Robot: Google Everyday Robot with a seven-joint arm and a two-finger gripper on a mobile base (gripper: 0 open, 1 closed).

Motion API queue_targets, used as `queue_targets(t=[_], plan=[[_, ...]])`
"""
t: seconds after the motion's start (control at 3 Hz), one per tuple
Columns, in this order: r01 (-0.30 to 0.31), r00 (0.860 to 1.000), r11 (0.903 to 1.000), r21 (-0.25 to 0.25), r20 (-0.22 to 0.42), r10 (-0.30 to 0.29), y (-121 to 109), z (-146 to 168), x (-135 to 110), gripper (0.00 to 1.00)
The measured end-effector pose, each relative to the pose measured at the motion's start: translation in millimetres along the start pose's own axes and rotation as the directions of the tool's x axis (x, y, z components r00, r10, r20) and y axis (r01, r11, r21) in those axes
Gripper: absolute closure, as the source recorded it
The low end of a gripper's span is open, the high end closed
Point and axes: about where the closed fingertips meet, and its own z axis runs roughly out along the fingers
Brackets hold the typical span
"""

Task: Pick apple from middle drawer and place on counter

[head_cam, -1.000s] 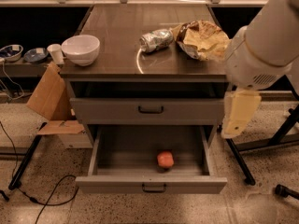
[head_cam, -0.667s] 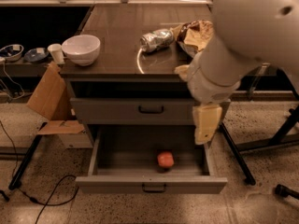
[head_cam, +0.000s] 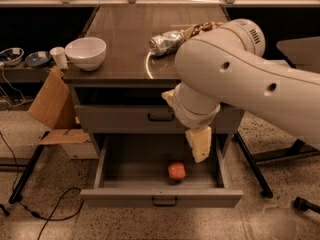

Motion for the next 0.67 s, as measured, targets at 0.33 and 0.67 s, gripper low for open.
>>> queue_targets(t=[0.33,0.67], plan=[[0.007,1.0,1.0,0.004,-0.004,-0.007,-0.4,-0.6,-0.8,0.0],[0.028,0.999,0.9995,0.015,-0.02,-0.028,-1.2,-1.5,-1.6,0.0]])
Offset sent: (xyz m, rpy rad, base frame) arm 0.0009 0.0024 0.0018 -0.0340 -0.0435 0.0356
